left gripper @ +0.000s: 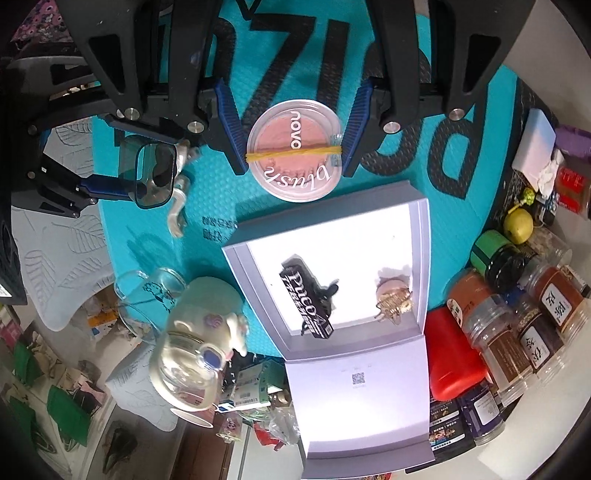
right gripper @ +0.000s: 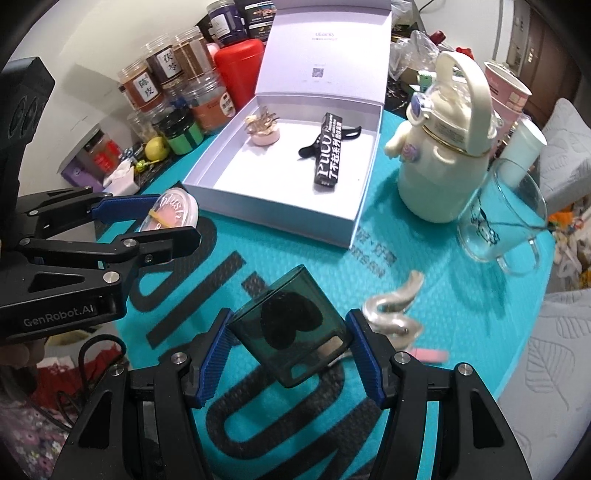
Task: Organize rigid objects
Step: 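Carry the blush compact and dark square compact over the white box with both tools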
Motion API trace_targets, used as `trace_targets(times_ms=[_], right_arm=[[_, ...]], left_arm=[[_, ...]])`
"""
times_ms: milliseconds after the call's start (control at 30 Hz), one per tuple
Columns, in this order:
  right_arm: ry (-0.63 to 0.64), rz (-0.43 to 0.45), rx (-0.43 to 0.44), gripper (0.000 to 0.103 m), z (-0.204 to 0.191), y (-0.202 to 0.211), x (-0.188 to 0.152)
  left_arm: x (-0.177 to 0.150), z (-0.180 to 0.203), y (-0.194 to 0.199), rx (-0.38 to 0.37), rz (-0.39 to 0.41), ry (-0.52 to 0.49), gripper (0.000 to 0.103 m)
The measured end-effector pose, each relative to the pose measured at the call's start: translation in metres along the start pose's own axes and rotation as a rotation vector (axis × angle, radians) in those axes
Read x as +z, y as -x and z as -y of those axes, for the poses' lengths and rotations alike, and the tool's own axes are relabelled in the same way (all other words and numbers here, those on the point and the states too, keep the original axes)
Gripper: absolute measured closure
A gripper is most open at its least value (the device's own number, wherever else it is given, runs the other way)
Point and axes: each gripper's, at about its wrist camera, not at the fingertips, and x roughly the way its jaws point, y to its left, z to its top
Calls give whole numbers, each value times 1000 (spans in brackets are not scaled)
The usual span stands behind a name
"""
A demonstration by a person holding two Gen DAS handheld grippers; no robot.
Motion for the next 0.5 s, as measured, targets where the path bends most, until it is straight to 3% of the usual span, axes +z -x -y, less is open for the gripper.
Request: trace_targets(times_ms=[500], right_arm=[[-21, 12, -4, 42, -11, -23, 47]], left_arm=[[40, -39, -20, -10, 34, -13, 53]])
